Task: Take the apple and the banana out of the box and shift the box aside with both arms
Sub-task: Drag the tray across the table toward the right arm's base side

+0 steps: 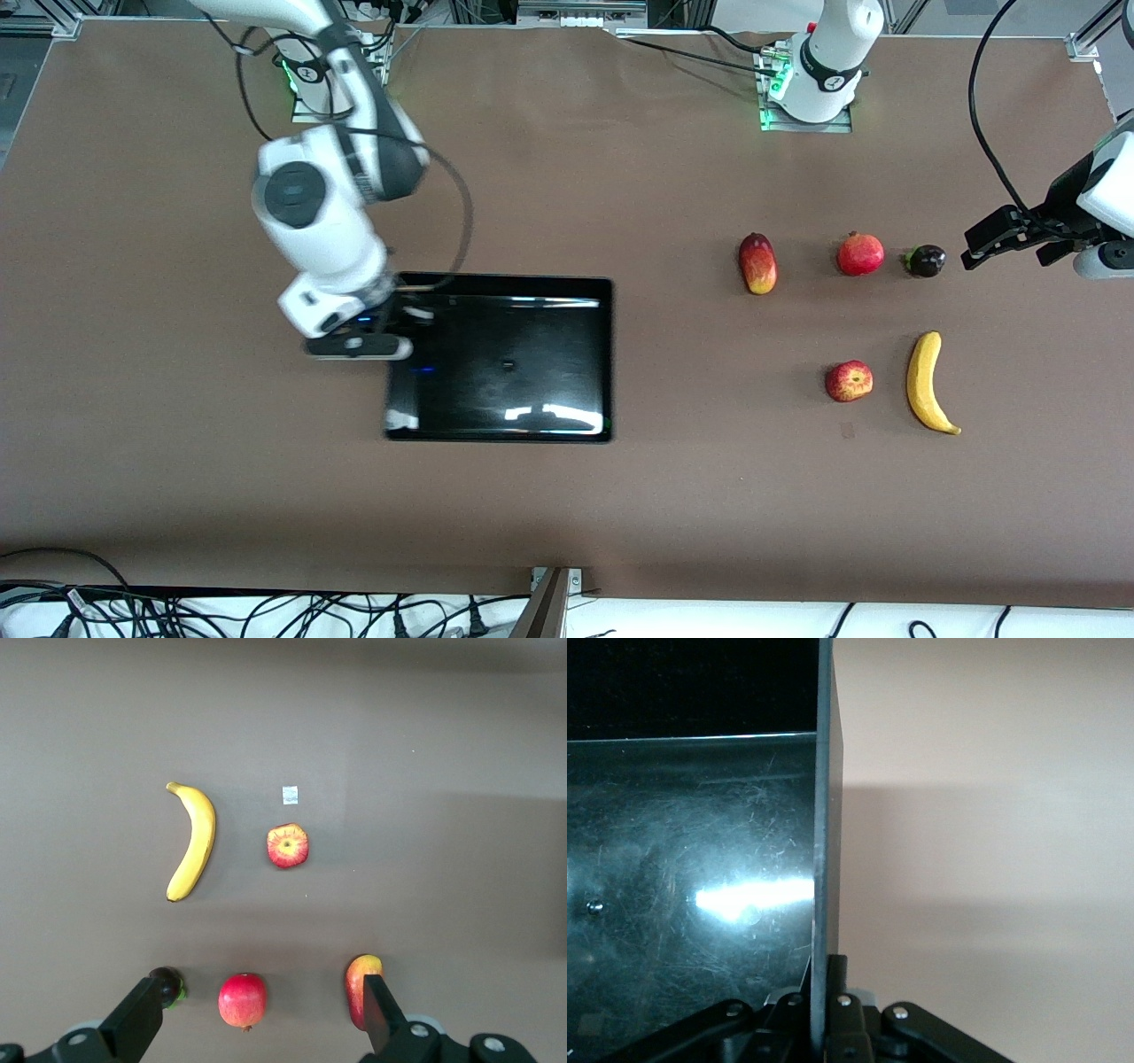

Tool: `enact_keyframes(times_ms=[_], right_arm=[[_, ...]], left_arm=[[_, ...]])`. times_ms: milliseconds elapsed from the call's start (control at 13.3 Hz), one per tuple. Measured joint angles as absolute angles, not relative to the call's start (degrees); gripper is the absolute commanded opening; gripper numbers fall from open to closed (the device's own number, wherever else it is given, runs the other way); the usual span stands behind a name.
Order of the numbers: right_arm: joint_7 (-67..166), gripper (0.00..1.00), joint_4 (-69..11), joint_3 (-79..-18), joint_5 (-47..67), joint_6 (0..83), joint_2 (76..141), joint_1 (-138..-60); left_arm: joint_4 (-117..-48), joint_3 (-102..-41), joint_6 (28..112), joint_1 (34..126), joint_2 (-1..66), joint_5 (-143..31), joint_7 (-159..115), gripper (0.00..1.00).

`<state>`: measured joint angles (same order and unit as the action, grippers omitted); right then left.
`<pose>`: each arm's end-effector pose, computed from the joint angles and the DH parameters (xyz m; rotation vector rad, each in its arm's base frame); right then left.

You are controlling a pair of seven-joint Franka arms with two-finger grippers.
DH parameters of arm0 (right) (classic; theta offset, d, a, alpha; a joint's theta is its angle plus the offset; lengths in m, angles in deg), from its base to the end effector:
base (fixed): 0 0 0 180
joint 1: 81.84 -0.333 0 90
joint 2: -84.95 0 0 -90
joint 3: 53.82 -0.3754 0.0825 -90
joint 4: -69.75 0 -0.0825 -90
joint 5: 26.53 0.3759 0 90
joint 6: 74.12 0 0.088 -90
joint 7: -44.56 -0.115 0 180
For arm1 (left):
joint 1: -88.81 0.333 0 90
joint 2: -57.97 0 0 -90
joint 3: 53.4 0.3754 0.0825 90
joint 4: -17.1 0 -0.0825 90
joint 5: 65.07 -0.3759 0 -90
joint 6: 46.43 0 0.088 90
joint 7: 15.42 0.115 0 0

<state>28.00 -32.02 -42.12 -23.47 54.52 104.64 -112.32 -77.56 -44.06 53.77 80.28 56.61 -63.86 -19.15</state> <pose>0.6278 0.2310 0.4338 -3.1165 -0.0379 -0.2090 0.5699 0.0048 0.6409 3.1180 0.1280 0.1137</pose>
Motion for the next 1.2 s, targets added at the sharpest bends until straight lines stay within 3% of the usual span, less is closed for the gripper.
enact_keyframes(times_ms=[300, 601, 1201], right_arm=[[41.0, 0.00, -41.4, -35.3, -23.3, 56.7, 100.7, -108.6], [49.1, 0.00, -52.3, -27.9, -23.3, 71.7, 100.5, -108.3], [55.9, 0.00, -59.3, -26.5, -23.2, 82.7, 101.6, -104.4]], left_arm=[[-77.6, -44.1, 53.8, 80.3, 56.6, -63.9, -19.2, 1.00], [-77.6, -44.1, 53.8, 80.3, 56.6, -63.9, -19.2, 1.00], [-77.6, -44.1, 53.8, 80.3, 56.6, -63.9, -19.2, 1.00]])
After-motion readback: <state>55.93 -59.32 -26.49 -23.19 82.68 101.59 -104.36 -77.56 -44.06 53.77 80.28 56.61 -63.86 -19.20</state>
